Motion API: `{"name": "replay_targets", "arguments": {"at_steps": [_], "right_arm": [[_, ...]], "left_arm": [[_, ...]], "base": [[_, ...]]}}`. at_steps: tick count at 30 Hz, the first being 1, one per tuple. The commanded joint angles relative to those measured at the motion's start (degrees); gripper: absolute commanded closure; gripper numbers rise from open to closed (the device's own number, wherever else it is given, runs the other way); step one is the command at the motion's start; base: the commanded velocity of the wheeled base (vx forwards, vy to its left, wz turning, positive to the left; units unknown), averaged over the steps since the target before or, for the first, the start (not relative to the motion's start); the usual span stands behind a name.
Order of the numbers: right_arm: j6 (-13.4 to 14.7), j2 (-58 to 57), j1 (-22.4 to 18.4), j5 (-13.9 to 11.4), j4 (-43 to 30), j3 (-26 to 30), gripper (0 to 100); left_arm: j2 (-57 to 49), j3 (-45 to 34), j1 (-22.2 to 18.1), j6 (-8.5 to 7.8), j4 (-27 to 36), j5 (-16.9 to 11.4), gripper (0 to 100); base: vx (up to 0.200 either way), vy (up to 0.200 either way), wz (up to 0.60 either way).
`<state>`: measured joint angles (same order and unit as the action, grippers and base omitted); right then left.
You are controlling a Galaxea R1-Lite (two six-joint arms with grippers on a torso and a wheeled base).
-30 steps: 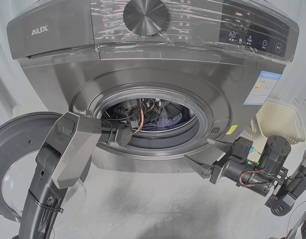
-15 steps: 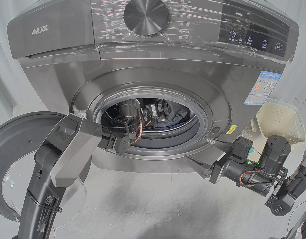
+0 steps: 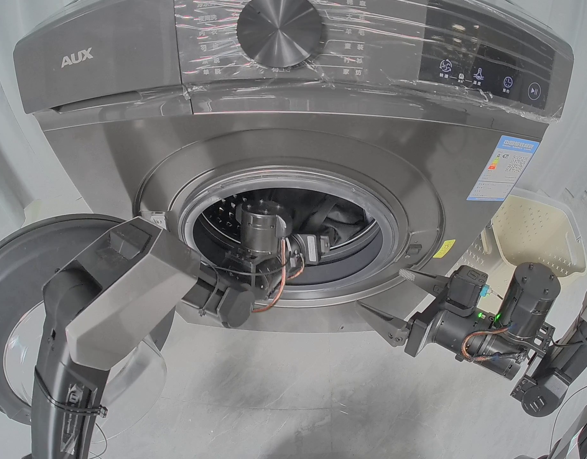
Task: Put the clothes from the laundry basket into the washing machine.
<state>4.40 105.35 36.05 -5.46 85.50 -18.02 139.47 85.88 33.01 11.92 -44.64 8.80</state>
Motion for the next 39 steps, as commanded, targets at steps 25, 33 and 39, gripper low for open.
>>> {"name": "replay_targets", "arguments": {"at_steps": [25, 33, 39], "right_arm": [[1.0, -17.3, -6.6, 0.6, -0.1, 14.7, 0], [1.0, -19.7, -8.5, 0.6, -0.2, 17.4, 0], [1.3, -19.9, -9.4, 0.7, -0.6, 17.9, 0]], "left_arm": [[-64.1, -68.5, 10.6, -0.85, -13.1, -1.1, 0], [-69.5, -73.3, 7.1, -4.80, -13.1, -0.8, 0], [-72.4, -74.6, 7.0, -4.80, -12.6, -0.8, 0]], "base": [[-0.056, 0.000, 0.00], [-0.200, 0.000, 0.00], [-0.200, 0.000, 0.00]]}}
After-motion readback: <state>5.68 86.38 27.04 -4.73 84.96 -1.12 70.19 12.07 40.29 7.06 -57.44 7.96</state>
